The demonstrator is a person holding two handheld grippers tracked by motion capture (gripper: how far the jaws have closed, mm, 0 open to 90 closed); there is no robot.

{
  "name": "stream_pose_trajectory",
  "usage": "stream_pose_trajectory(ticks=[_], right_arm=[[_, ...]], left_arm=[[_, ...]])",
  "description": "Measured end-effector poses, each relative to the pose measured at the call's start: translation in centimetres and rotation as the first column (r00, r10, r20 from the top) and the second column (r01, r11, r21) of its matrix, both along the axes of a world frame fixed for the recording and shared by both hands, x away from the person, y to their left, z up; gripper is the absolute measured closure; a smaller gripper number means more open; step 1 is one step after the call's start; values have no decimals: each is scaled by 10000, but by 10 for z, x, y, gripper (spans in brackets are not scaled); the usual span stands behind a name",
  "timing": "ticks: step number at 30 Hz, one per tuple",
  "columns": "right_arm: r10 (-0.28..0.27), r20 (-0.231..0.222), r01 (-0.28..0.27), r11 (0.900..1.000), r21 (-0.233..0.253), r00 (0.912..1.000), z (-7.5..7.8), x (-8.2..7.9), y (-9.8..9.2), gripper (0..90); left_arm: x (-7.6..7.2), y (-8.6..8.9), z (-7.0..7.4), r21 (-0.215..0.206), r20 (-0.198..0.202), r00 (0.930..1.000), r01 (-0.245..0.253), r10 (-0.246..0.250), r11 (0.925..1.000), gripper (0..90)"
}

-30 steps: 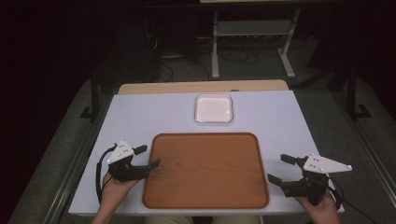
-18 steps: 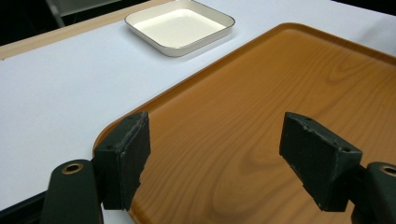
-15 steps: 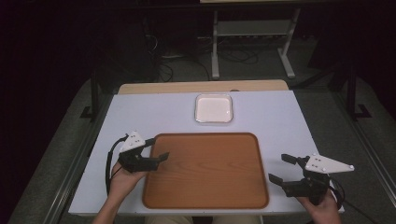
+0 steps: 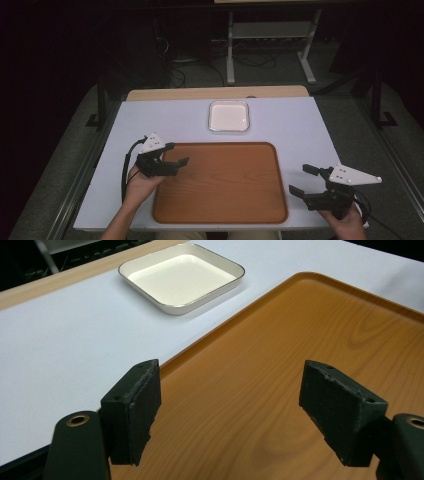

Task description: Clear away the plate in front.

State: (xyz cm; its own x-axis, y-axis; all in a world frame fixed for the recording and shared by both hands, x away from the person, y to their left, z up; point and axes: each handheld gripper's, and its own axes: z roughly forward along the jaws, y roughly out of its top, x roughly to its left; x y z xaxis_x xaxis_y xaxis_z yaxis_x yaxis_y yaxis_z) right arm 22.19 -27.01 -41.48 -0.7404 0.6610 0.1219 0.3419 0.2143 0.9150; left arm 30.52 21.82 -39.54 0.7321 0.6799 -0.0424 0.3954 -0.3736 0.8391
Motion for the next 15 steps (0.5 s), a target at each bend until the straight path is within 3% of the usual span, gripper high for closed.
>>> stream_pose_trajectory(ticks=[15], right_arm=[[-13, 3, 13, 9999, 111, 10000, 1, 0, -1, 132]], left_arm=[[18, -19, 2, 50, -54, 9998, 215, -215, 9998, 245]])
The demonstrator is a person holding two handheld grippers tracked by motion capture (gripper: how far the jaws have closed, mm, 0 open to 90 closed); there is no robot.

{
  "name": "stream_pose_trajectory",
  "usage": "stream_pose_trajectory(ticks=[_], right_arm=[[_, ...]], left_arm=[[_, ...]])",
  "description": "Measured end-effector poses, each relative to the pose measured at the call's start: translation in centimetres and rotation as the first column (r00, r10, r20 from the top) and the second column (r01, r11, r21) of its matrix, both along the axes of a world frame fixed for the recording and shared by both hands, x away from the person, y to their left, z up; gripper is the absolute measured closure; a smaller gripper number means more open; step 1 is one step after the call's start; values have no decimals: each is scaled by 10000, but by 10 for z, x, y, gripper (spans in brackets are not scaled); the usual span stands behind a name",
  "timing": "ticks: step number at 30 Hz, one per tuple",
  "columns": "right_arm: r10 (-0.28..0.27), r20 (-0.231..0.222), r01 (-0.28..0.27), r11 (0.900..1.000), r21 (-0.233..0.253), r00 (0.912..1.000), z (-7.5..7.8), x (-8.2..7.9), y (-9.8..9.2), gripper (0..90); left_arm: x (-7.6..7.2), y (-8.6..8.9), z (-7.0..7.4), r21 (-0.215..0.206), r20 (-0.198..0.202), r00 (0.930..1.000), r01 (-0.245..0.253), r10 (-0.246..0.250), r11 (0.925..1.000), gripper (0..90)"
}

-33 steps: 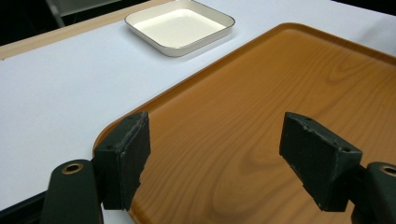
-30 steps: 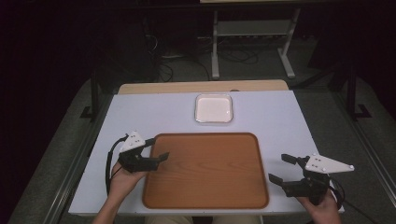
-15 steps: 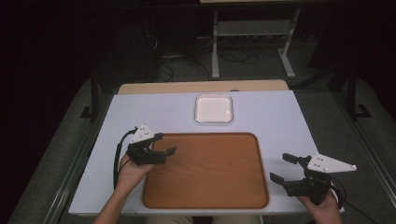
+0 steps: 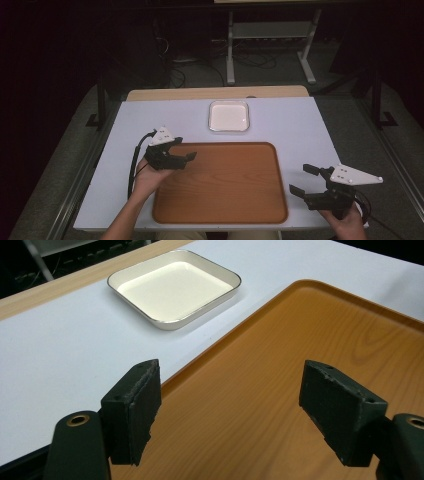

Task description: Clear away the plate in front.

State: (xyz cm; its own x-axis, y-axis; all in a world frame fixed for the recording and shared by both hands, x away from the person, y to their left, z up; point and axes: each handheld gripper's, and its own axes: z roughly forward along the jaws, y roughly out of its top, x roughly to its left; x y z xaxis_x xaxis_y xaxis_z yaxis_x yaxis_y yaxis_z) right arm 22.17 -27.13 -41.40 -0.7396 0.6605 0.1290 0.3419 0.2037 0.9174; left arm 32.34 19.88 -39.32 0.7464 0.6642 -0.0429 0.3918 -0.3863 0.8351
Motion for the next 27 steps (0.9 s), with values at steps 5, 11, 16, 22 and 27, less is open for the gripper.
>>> stream_pose_trajectory(ticks=[5, 11, 16, 22, 27], right_arm=[[-4, 19, 4, 10000, -3, 10000, 0, 0, -1, 132], [15, 37, -15, 10000, -34, 10000, 1, 0, -1, 132], [27, 40, -27, 10000, -44, 10000, 1, 0, 0, 132], [42, 41, -42, 10000, -81, 10000, 1, 0, 0, 132], [57, 56, -56, 9999, -88, 10000, 2, 0, 0, 132]], left_arm=[[5, -7, 1, 18, -119, 9999, 114, -114, 9999, 248], [11, -14, 3, -6, -114, 9997, 232, -233, 9997, 252], [17, -21, 4, 109, -184, 9993, 338, -336, 9994, 253], [23, -28, 5, 182, -147, 9990, 418, -415, 9990, 253], [29, -35, 7, 315, -215, 9984, 524, -518, 9981, 253]])
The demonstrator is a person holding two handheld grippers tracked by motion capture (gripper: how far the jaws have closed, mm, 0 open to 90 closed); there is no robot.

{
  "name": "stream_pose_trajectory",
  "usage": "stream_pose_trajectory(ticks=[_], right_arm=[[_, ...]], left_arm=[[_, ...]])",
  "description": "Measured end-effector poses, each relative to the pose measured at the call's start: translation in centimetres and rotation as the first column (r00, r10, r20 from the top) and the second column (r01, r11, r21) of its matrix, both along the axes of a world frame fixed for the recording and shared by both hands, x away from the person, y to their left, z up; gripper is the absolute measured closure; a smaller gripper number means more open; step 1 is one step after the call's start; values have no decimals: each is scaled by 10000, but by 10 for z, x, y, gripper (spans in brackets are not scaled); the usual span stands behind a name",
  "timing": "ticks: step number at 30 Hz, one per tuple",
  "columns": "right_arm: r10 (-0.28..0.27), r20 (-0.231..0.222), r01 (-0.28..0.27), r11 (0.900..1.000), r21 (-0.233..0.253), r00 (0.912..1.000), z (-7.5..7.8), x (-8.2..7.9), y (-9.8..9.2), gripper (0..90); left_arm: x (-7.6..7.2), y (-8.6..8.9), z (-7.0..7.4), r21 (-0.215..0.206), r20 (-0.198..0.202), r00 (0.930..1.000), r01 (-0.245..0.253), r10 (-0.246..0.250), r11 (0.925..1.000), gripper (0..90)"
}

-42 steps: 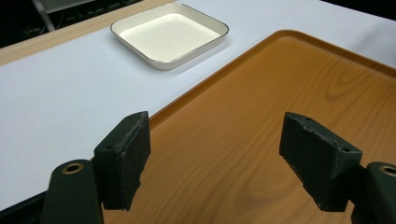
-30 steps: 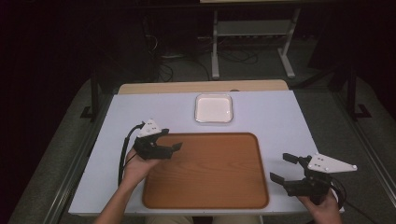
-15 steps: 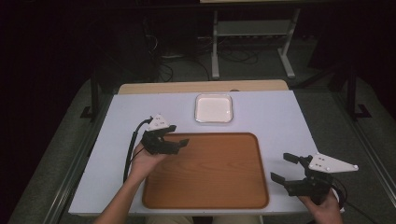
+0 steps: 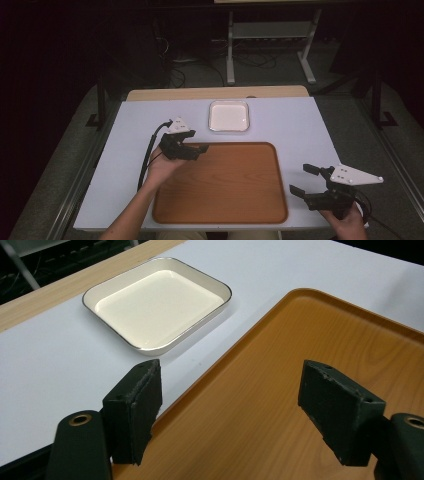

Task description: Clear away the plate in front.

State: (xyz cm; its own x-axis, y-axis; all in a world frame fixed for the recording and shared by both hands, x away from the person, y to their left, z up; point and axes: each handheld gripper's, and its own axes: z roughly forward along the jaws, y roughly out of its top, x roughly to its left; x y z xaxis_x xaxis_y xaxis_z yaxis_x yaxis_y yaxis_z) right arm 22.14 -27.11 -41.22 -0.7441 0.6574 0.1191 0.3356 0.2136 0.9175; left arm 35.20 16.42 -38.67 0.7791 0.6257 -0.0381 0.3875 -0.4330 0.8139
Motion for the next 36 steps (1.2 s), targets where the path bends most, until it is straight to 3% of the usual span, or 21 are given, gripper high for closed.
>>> stream_pose_trajectory(ticks=[36], right_arm=[[-1, 55, 1, 10000, 25, 10000, 2, 0, -1, 132]], left_arm=[[36, -35, 7, 493, -108, 9994, 344, -339, 9982, 258]])
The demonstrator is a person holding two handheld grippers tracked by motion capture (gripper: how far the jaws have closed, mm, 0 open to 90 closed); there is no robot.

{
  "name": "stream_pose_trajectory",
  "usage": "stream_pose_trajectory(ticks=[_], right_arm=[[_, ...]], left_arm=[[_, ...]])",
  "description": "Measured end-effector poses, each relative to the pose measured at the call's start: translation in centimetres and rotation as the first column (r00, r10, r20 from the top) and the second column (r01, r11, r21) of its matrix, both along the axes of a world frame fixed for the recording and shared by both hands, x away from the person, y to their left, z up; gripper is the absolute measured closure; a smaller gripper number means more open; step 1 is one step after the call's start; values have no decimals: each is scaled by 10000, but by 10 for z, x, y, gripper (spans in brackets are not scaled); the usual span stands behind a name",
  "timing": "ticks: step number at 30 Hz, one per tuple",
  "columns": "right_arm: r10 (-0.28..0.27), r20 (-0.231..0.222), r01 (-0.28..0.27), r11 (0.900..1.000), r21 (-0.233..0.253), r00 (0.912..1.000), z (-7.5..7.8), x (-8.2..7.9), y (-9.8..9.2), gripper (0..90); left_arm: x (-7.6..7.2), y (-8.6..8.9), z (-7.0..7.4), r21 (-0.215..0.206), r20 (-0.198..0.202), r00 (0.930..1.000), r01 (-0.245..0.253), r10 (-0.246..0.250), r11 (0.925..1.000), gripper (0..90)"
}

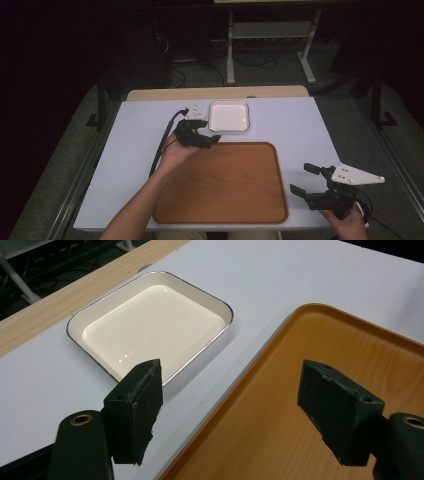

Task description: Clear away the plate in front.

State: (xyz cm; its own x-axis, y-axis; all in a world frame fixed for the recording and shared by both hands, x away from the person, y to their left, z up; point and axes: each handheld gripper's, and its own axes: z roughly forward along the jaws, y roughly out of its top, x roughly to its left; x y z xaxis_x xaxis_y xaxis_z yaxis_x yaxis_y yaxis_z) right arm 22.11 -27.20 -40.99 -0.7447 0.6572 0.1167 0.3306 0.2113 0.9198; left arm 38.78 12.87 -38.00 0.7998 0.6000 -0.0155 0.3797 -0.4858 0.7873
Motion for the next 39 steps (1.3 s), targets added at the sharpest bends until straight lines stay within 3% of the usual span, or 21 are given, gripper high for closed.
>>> stream_pose_trajectory(ticks=[16, 28, 31, 39], right_arm=[[22, 65, -22, 10000, 7, 10000, 1, 0, 0, 132], [66, 71, -66, 10000, 10, 10000, 2, 2, 1, 132], [85, 73, -84, 10000, -1, 9999, 2, 2, 1, 132], [102, 102, -102, 9999, -25, 9999, 2, 3, 1, 131]], left_arm=[[22, -15, -1, 264, -200, 9998, -81, 86, 9996, 271], [56, -22, 1, 344, -783, 9948, -619, 644, 9975, 305], [64, -25, -1, 533, -1011, 9916, -754, 805, 9957, 308], [95, -28, -1, 923, -1654, 9748, -1357, 1495, 9864, 307]])
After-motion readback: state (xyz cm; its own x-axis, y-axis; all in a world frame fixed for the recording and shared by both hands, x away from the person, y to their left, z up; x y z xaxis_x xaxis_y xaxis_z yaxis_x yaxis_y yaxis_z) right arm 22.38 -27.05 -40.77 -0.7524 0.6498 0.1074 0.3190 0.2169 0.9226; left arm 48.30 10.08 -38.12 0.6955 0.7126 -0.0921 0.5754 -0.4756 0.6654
